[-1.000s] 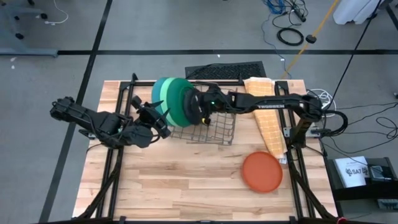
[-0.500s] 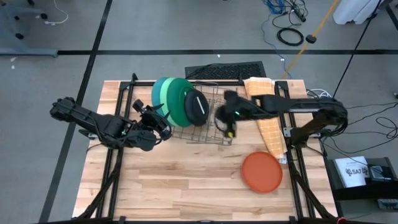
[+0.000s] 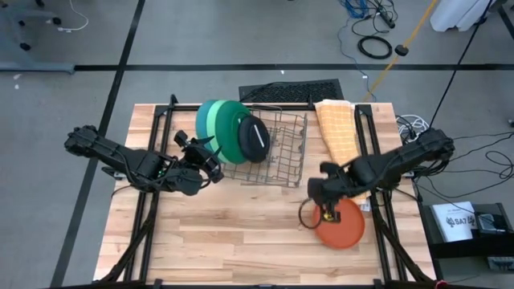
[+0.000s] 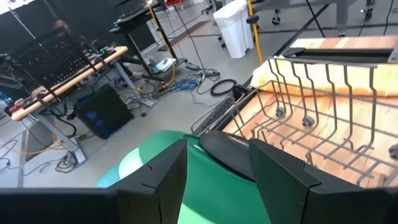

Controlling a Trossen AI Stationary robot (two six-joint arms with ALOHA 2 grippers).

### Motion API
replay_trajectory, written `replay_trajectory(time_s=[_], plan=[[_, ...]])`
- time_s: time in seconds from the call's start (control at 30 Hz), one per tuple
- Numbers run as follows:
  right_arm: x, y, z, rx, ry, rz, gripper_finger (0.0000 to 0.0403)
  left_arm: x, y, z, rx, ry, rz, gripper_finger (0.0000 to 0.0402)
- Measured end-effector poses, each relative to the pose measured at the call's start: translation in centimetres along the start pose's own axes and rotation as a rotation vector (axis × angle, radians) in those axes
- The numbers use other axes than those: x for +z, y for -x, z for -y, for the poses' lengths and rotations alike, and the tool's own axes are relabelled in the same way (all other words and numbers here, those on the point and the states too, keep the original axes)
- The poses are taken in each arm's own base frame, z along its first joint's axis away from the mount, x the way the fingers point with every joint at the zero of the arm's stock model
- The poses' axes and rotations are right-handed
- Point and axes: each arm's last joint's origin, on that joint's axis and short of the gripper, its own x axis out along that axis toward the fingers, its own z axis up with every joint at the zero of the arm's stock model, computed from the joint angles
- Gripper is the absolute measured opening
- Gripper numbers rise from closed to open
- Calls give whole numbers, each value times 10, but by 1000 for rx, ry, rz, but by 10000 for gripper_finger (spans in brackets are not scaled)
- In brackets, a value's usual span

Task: Sort dishes
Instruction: Put the orange plate in the dishwasher rack

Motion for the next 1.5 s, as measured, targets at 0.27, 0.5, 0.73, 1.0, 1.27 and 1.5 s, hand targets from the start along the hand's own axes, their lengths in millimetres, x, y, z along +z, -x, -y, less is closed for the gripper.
replay_trajectory(time_s=[0.27, 0.5, 0.73, 1.0, 1.27, 1.5], plan=[[-30, -56, -35, 95, -246, -96, 42, 1, 0, 1, -11, 11, 1, 185], [-45, -103, -59, 150, -376, -138, 154, 0, 0, 2, -51, 36, -14, 185], [-49, -134, -70, 77, -469, -197, 210, -1, 3, 4, -88, 52, -20, 185], [-55, -169, -73, -47, -544, -272, 183, -1, 7, 7, -105, 48, -16, 185], [-53, -164, -75, -25, -523, -262, 47, -1, 7, 7, -105, 49, -15, 185], [-34, -138, -85, 50, -404, -206, 9, -2, 8, 11, -157, 12, -28, 185]])
